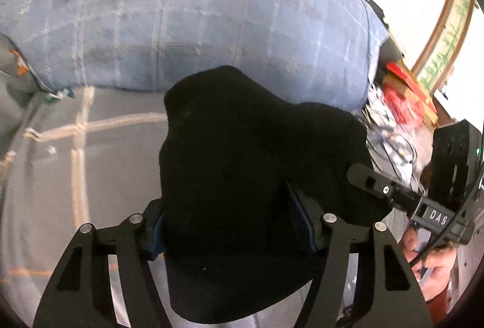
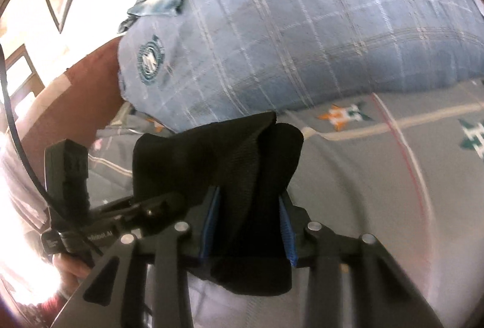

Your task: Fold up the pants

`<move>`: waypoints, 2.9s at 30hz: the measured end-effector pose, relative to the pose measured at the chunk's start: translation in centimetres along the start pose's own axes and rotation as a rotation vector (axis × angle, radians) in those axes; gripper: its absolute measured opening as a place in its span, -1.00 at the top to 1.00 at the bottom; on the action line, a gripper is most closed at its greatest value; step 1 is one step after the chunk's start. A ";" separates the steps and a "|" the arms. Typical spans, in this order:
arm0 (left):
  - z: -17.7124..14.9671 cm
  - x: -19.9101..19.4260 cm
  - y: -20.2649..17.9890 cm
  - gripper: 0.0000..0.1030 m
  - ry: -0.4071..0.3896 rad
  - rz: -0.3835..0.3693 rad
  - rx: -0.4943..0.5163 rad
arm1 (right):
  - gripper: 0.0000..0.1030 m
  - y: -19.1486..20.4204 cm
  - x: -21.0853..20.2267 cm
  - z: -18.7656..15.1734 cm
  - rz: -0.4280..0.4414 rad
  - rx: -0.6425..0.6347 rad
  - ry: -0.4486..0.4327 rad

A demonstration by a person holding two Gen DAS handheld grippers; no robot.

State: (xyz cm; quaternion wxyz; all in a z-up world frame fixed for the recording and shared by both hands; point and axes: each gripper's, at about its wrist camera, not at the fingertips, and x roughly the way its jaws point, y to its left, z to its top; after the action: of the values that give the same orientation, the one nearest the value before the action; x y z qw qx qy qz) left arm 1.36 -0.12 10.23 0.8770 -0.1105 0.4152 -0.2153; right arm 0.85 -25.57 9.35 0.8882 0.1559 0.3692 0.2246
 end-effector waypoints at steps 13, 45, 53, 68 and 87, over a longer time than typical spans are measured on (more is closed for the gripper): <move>1.9 4.6 11.5 -0.33 0.083 0.197 -0.113 | 0.24 2.8 14.7 2.2 -0.024 -0.051 0.137; 0.2 -0.3 9.5 -0.85 -0.094 0.402 -0.061 | -0.27 10.1 9.2 -0.4 -0.184 -0.280 0.007; -1.6 -2.7 7.8 -0.85 -0.139 0.408 -0.075 | -0.35 9.2 6.5 -1.8 -0.195 -0.217 -0.005; -3.7 -4.9 3.3 -0.85 -0.193 0.496 0.035 | -0.43 9.0 5.2 -3.8 -0.193 -0.173 0.004; -5.2 -6.3 2.6 -0.85 -0.192 0.522 0.005 | -0.44 9.2 4.4 -5.1 -0.178 -0.164 0.010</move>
State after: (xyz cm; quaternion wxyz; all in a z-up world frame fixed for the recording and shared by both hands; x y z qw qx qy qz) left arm -5.46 5.09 10.24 0.9383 -0.0177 0.3442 0.0283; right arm -2.71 -14.93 7.42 0.9125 0.0481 0.3664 0.1753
